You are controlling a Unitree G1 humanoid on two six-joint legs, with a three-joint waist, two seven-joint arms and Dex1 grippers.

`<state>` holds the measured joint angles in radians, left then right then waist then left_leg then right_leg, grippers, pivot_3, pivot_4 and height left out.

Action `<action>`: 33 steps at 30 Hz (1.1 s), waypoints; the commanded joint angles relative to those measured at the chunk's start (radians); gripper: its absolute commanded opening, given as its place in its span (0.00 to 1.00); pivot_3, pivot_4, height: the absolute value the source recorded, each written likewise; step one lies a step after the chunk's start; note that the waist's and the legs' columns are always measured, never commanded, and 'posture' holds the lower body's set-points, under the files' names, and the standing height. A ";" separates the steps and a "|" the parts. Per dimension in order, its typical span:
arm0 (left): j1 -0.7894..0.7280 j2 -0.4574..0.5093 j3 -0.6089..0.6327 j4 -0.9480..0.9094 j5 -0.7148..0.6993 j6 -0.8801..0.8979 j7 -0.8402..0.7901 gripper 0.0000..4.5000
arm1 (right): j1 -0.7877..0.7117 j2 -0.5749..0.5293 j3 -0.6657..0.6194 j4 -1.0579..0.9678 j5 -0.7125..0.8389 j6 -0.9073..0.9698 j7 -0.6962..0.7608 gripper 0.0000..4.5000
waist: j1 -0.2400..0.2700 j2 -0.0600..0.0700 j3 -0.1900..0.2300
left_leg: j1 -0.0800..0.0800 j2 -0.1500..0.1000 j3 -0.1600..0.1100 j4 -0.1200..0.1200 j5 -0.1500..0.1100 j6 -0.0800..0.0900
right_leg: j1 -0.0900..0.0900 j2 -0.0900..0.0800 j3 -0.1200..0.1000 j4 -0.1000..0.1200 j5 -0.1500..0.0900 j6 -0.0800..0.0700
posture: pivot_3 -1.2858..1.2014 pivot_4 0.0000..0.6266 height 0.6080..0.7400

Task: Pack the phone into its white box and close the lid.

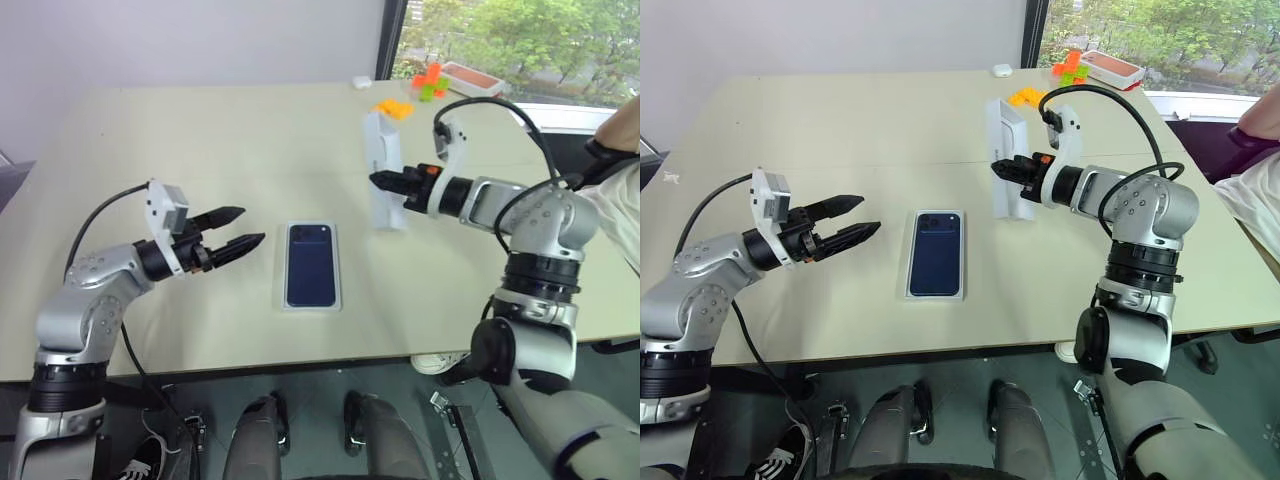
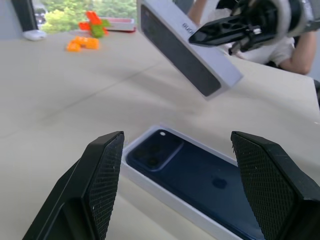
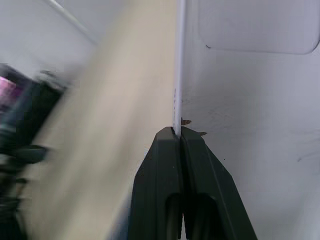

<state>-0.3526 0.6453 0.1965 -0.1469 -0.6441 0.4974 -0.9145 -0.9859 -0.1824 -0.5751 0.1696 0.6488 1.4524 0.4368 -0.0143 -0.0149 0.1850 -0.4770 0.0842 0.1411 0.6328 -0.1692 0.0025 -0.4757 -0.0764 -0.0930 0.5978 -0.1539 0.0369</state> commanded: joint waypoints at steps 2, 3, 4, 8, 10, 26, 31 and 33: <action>-0.031 0.010 0.050 -0.015 -0.049 0.032 0.014 0.80 | -0.057 0.140 -0.185 -0.026 0.160 0.149 -0.063 0.00 | -0.003 0.000 0.000 | 0.001 0.000 0.000 0.000 0.000 0.000 | 0.000 0.000 0.000 0.001 0.000 0.000 | 0.52 0.24 1.00; -0.032 0.010 0.052 -0.016 -0.051 0.036 0.017 0.80 | -0.060 0.168 -0.210 -0.029 0.184 0.158 -0.085 0.00 | -0.003 0.001 0.000 | 0.001 0.000 0.000 0.000 0.000 0.000 | 0.000 0.000 0.000 0.001 0.000 0.000 | 0.52 0.24 1.00; -0.032 0.010 0.055 -0.019 -0.053 0.040 0.022 0.80 | -0.065 0.204 -0.239 -0.037 0.205 0.161 -0.109 0.00 | -0.003 0.001 0.000 | 0.001 0.000 0.000 -0.001 0.000 0.000 | 0.000 0.000 0.000 0.001 0.000 0.000 | 0.52 0.24 1.00; -0.032 0.005 0.078 -0.028 -0.078 0.060 0.050 0.80 | -0.046 0.295 -0.310 -0.008 0.333 0.162 -0.172 0.00 | -0.003 0.001 0.000 | 0.001 0.000 0.000 -0.001 0.000 0.000 | 0.000 0.000 0.000 0.001 0.000 0.000 | 0.52 0.24 1.00; -0.029 0.003 0.090 -0.035 -0.094 0.072 0.062 0.80 | 0.003 0.334 -0.320 0.001 0.345 0.162 -0.193 0.00 | -0.003 0.000 0.000 | 0.001 0.000 0.000 -0.001 0.000 0.000 | 0.001 0.000 0.000 0.000 0.000 0.000 | 0.52 0.24 1.00; -0.011 0.005 0.114 -0.073 -0.169 0.121 0.109 0.80 | 0.163 0.423 -0.228 0.000 0.512 0.106 -0.288 0.00 | -0.008 0.001 0.000 | 0.001 0.000 -0.002 -0.002 0.000 0.000 | 0.001 0.000 -0.001 -0.001 0.000 0.000 | 0.52 0.24 1.00; -0.007 0.002 0.105 -0.078 -0.162 0.120 0.114 0.80 | 0.209 0.438 -0.186 -0.006 0.574 0.098 -0.339 0.00 | -0.007 0.001 0.000 | 0.001 0.000 -0.002 -0.002 0.000 0.000 | 0.001 -0.001 0.000 -0.002 0.000 0.000 | 0.52 0.24 1.00; 0.000 0.000 0.101 -0.084 -0.163 0.126 0.117 0.80 | 0.224 0.436 -0.167 -0.006 0.595 0.091 -0.350 0.00 | -0.006 0.001 0.000 | 0.001 0.000 -0.002 -0.002 0.000 0.000 | 0.001 -0.001 0.000 -0.002 0.000 0.000 | 0.52 0.24 1.00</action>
<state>-0.3535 0.6444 0.2893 -0.1966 -0.7974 0.6245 -0.8003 -0.8649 0.1574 -0.7552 0.1810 1.1894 1.5557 0.0906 -0.0208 -0.0135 0.1850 -0.4763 0.0843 0.1395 0.6302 -0.1693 0.0024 -0.4751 -0.0769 -0.0935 0.5958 -0.1540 0.0366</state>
